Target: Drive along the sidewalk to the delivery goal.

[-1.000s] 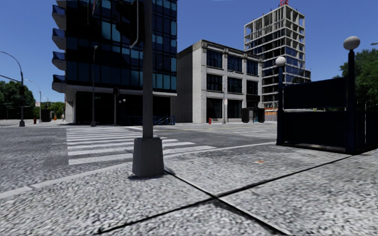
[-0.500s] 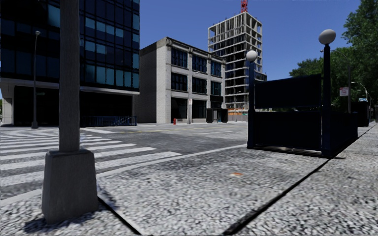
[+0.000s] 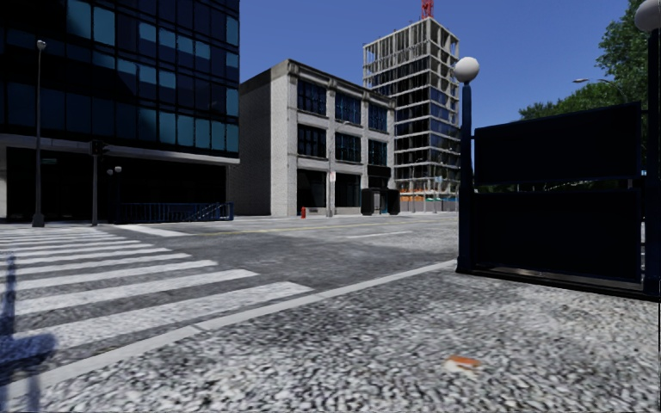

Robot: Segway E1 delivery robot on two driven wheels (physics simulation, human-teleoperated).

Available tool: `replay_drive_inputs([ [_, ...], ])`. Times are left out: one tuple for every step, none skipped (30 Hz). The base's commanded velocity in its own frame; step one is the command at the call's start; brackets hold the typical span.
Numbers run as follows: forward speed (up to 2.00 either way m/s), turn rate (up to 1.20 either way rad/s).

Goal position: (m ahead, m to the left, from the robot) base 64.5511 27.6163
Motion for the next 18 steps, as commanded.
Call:
replay_drive_inputs([
  [2.0,0.23],
  [2.0,0.32],
  [2.0,0.32],
  [2.0,0.4],
  [2.0,0.48],
  [2.0,0.53],
  [2.0,0.54],
  [2.0,0.54],
  [2.0,0.57],
  [2.0,0.58],
  [2.0,0.64],
  [2.0,0.67],
  [2.0,0.67],
  [2.0,0.67],
  [2.0,0.67],
  [2.0,0.68],
  [2.0,0.68],
  [2.0,0.68],
])
